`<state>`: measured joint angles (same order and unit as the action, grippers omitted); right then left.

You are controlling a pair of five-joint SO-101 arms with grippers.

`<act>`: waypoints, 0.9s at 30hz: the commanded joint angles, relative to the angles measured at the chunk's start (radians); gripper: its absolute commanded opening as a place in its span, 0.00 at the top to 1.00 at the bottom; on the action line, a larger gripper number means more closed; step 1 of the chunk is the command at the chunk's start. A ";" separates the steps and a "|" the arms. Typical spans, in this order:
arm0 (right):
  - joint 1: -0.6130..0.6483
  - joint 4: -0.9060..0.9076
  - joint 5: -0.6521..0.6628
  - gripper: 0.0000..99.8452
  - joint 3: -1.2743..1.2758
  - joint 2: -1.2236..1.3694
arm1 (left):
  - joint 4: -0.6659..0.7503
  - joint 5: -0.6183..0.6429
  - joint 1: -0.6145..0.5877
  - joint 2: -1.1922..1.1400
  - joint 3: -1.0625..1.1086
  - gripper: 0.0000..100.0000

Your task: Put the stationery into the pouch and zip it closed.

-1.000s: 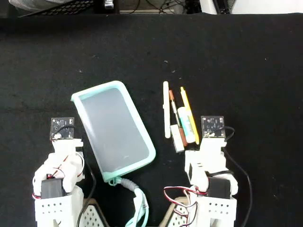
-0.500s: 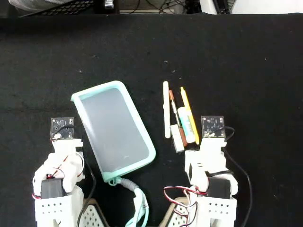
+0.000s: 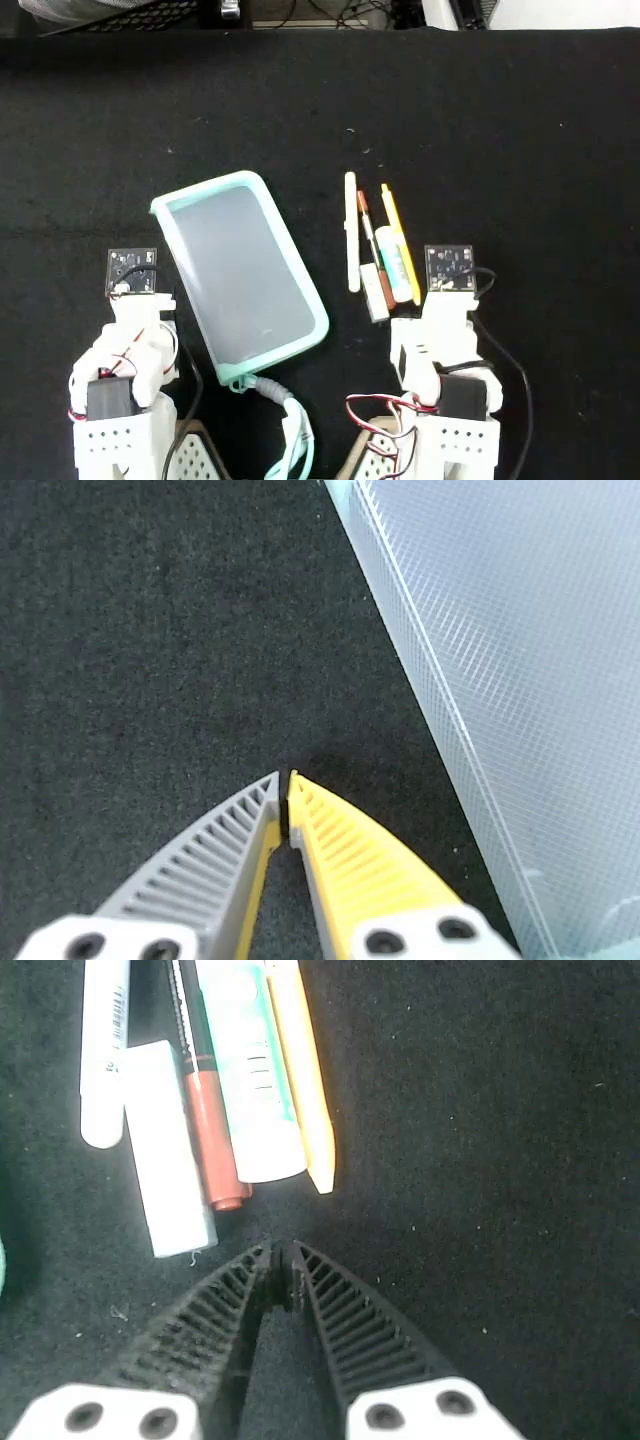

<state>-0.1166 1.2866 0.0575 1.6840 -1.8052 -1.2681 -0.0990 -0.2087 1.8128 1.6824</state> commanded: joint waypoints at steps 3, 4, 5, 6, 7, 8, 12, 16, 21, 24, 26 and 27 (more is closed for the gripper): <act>0.077 0.005 0.009 0.98 0.002 -0.058 | -0.003 0.008 -0.010 0.006 0.016 0.97; 0.127 0.005 0.005 0.99 0.002 -0.058 | -0.003 0.008 -0.010 0.006 0.016 0.97; 0.195 0.005 0.003 0.99 0.002 -0.058 | -0.003 0.008 -0.010 0.006 0.016 0.97; 0.269 0.005 0.003 0.99 0.002 -0.058 | -0.003 0.008 -0.010 0.006 0.016 0.97; 0.344 0.005 0.003 0.99 0.002 -0.058 | -0.003 0.008 -0.010 0.006 0.016 0.97; 0.419 0.005 0.003 0.99 0.002 -0.058 | -0.003 0.008 -0.010 0.006 0.016 0.97; 0.666 0.005 0.003 0.99 0.002 -0.058 | -0.003 0.008 -0.010 0.006 0.016 0.97; 0.844 -0.015 0.009 0.98 0.002 -0.059 | -0.003 0.008 -0.010 0.006 0.016 0.97; 0.982 -0.126 0.008 0.98 0.002 -0.059 | -0.003 0.014 -0.016 0.006 0.016 0.97; 1.019 -0.184 0.005 0.98 0.002 -0.059 | -0.003 0.008 -0.120 0.006 0.016 0.97; 1.043 -0.221 0.005 0.98 0.002 -0.059 | -0.003 0.006 -0.274 0.006 0.016 0.97; 1.059 -0.244 0.003 0.98 0.002 -0.059 | -0.003 0.006 -0.361 0.006 0.016 0.97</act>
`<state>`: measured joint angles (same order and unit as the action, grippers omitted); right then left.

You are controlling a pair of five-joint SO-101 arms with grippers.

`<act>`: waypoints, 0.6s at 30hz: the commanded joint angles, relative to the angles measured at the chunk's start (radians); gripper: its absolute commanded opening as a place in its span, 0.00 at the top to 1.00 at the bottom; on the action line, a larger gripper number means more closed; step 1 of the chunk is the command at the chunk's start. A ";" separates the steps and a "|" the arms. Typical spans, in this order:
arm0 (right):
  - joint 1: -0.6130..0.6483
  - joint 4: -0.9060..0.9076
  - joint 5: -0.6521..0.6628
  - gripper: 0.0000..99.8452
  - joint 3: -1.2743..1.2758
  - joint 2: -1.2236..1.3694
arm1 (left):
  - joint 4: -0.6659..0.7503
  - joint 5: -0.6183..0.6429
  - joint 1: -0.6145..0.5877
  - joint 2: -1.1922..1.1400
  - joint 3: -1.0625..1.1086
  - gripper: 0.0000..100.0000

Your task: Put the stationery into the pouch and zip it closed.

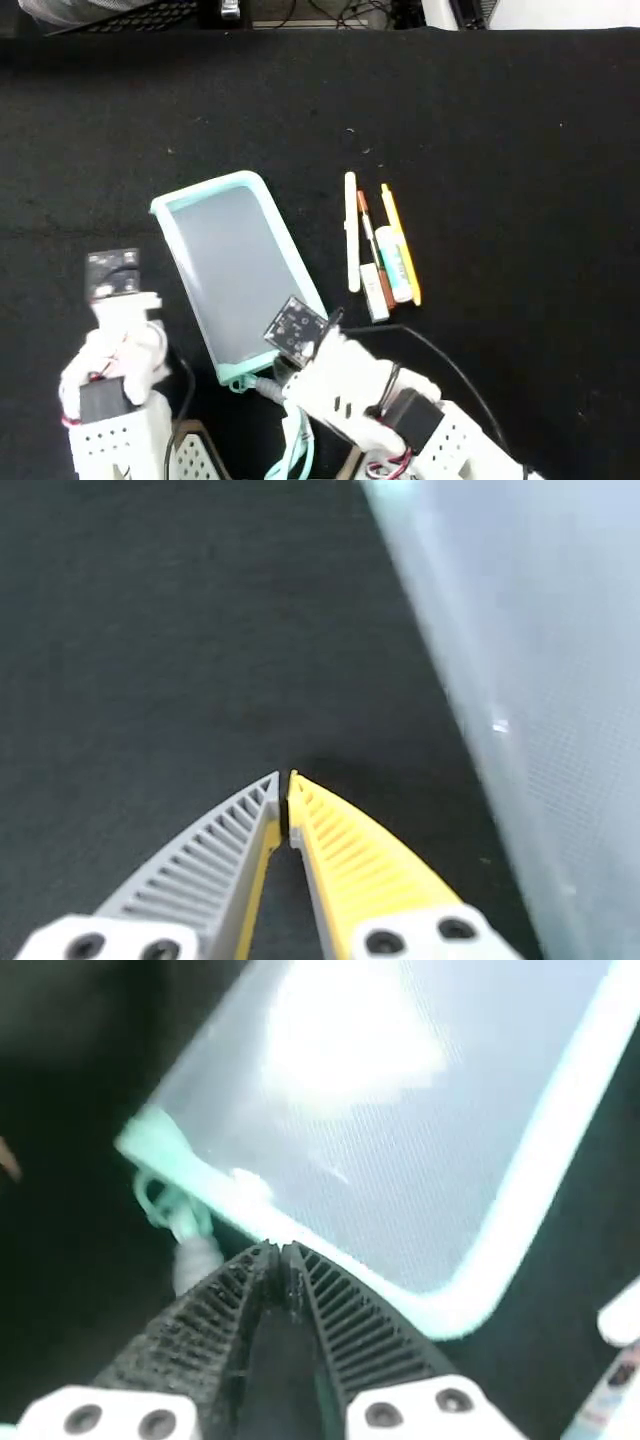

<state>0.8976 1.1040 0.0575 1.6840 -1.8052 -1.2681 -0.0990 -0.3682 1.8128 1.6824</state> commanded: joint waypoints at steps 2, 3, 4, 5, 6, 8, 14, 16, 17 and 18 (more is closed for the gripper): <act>0.091 -0.083 0.002 0.98 0.002 -0.058 | -0.003 0.006 -0.349 0.006 0.016 0.97; 0.124 -0.083 0.002 0.98 0.002 -0.056 | -0.003 0.008 -0.401 0.006 0.016 0.97; 0.163 -0.083 0.002 0.98 0.002 -0.051 | -0.003 0.008 -0.438 0.006 0.016 0.97; 0.199 -0.078 0.002 0.98 0.002 -0.050 | -0.003 0.011 -0.460 0.006 0.016 0.97; 0.235 -0.061 0.002 0.98 0.002 -0.050 | -0.003 0.011 -0.470 0.006 0.016 0.97; 0.292 -0.026 0.002 0.98 0.002 -0.050 | -0.003 0.011 -0.470 0.006 0.016 0.97; 0.305 0.026 -0.132 0.82 0.002 -0.048 | -0.003 0.012 -0.470 0.006 0.016 0.97; 0.305 0.034 -0.157 0.79 0.002 -0.048 | -0.003 0.012 -0.470 0.006 0.016 0.97; 0.310 0.037 -0.153 0.80 0.002 -0.048 | -0.003 0.012 -0.470 0.006 0.016 0.97; 0.313 0.043 -0.144 0.81 0.002 -0.048 | -0.003 0.012 -0.470 0.006 0.016 0.97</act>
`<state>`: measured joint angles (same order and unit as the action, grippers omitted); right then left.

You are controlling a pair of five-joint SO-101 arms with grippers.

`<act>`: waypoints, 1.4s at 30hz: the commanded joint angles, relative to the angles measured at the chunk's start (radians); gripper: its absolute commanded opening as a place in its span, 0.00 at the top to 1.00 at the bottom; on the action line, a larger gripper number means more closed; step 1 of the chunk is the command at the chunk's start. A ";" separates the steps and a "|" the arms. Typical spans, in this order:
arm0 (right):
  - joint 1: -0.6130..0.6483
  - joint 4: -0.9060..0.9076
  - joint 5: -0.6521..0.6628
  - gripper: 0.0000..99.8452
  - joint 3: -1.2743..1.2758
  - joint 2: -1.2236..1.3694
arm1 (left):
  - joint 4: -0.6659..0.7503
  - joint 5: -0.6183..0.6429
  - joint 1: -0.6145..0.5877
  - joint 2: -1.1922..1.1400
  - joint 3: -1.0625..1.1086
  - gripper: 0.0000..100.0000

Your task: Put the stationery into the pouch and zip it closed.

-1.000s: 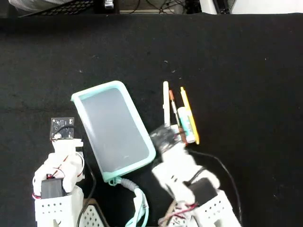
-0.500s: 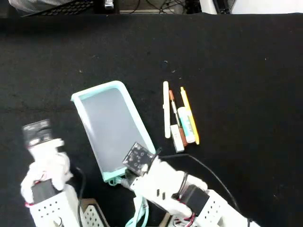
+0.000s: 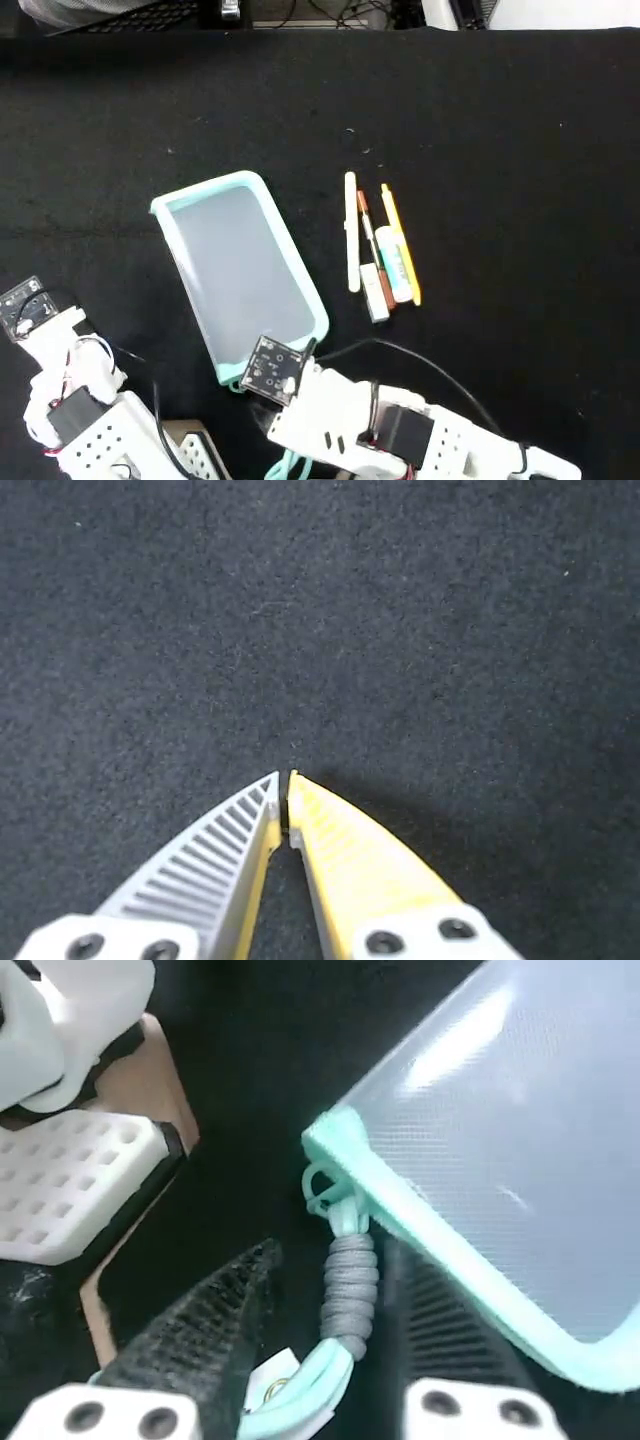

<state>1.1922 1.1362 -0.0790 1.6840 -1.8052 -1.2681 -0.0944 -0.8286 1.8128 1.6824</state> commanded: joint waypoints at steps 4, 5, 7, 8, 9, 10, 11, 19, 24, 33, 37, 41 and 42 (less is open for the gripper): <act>0.060 0.012 0.006 0.86 0.002 -0.048 | -0.003 0.008 -0.010 0.006 0.016 0.97; 0.060 0.012 0.006 0.86 0.002 -0.047 | -0.003 0.008 -0.010 0.006 0.016 0.97; 0.060 0.012 0.006 0.86 0.002 -0.047 | -0.003 0.008 -0.010 0.006 0.016 0.97; 0.060 0.014 0.005 0.86 0.002 -0.047 | -0.003 0.008 -0.010 0.006 0.016 0.97; 0.060 0.014 0.002 0.86 0.002 -0.045 | -0.003 0.008 -0.010 0.006 0.016 0.97; 0.060 0.014 -0.002 0.86 0.002 -0.039 | -0.003 0.008 -0.012 0.006 0.016 0.97; 0.060 0.011 -0.002 0.86 0.002 -0.030 | -0.003 0.008 -0.013 0.006 0.016 0.97; -0.127 -0.068 0.006 0.86 -0.028 0.027 | -0.003 0.008 -0.015 0.006 0.016 0.97; -0.368 -0.098 0.009 0.86 -0.124 0.021 | -0.003 0.008 -0.015 0.006 0.016 0.97; -0.387 0.075 0.069 0.86 -0.427 0.222 | -0.003 0.008 -0.013 0.006 0.016 0.97; -0.313 0.051 0.077 0.86 -0.384 0.444 | -0.003 0.008 -0.013 0.006 0.016 0.97; -0.135 -0.075 0.069 0.86 -0.331 0.657 | -0.003 0.008 -0.013 0.006 0.016 0.97; -0.100 -0.106 0.069 0.86 -0.328 0.705 | -0.003 0.008 -0.013 0.006 0.016 0.97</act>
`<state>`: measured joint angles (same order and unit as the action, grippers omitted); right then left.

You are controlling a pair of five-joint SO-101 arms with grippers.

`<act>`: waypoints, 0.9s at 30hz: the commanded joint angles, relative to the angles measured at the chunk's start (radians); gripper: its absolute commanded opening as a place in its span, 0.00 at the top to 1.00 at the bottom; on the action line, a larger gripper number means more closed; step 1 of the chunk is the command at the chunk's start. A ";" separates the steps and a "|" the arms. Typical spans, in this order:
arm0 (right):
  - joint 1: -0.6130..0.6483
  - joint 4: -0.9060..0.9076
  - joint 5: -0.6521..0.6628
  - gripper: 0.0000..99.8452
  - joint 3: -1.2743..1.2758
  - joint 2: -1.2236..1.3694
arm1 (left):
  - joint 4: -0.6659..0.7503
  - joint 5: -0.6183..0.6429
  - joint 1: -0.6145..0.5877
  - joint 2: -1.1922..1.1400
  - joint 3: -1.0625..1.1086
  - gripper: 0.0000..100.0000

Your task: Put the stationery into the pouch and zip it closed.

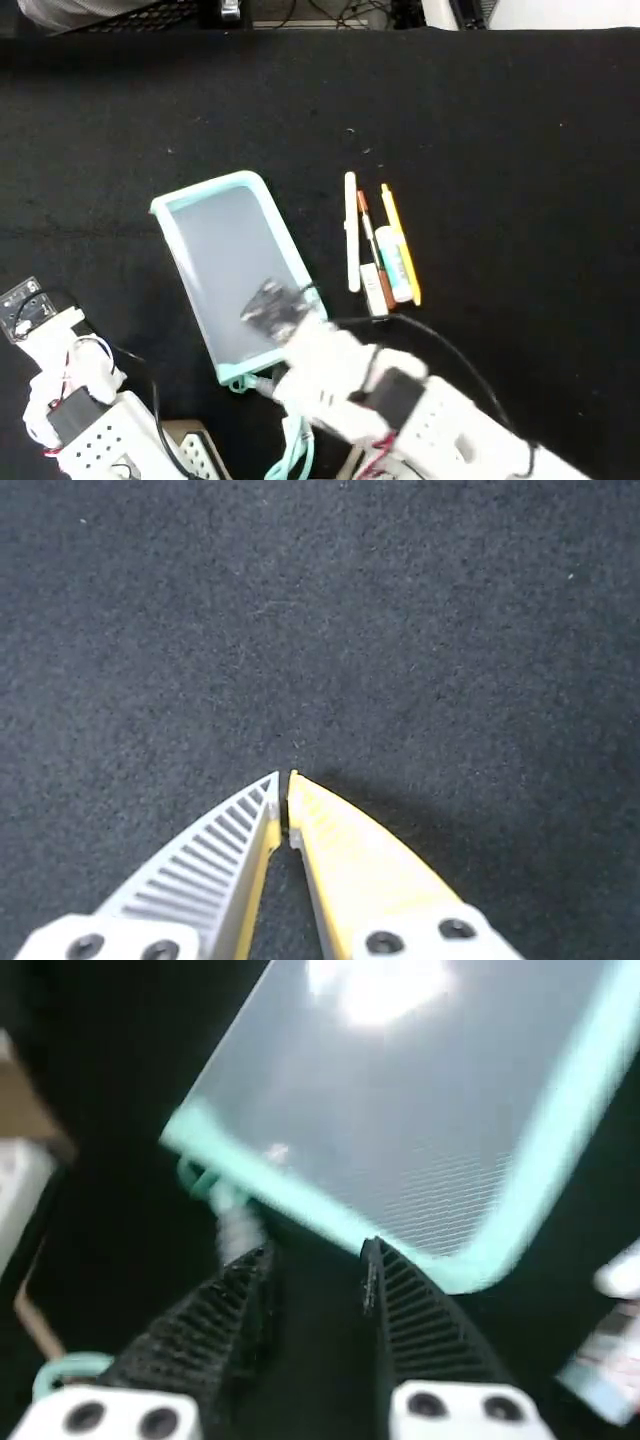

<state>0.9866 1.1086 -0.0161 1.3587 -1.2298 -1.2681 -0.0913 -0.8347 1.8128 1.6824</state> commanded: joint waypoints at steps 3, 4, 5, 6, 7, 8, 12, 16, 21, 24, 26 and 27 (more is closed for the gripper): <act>0.149 -0.172 0.005 0.86 -0.002 0.257 | -0.003 0.005 -0.007 0.006 0.016 0.97; 0.149 -0.192 0.005 0.86 -0.005 0.291 | -0.003 0.005 -0.007 0.006 0.016 0.97; 0.149 -0.203 0.005 0.86 -0.019 0.323 | -0.003 0.005 -0.007 0.006 0.016 0.97; 0.149 -0.203 0.005 0.86 -0.039 0.355 | -0.003 0.005 -0.007 0.006 0.016 0.97; 0.150 -0.204 0.005 0.86 -0.058 0.384 | -0.003 0.005 -0.007 0.006 0.016 0.97; 0.150 -0.209 0.005 0.86 -0.070 0.409 | -0.003 0.005 -0.007 0.006 0.016 0.97; 0.150 -0.244 0.008 0.86 -0.108 0.512 | -0.003 0.005 -0.007 0.006 0.016 0.97; 0.150 -0.265 0.011 0.86 -0.153 0.630 | -0.003 0.005 -0.007 0.006 0.016 0.97; 0.152 -0.221 0.008 0.87 -0.236 0.800 | -0.003 0.005 -0.008 0.006 0.016 0.97; 0.146 -0.149 0.008 0.88 -0.309 0.891 | -0.003 0.005 -0.010 0.006 0.016 0.97; 0.144 -0.127 0.014 0.95 -0.338 0.934 | -0.003 0.005 -0.010 0.006 0.016 0.97; 0.143 -0.129 0.014 0.99 -0.346 0.951 | -0.003 0.005 -0.010 0.006 0.016 0.97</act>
<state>1.1247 0.9521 -0.0115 1.0564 -0.3307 -1.2681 -0.0913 -0.8347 1.8128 1.6824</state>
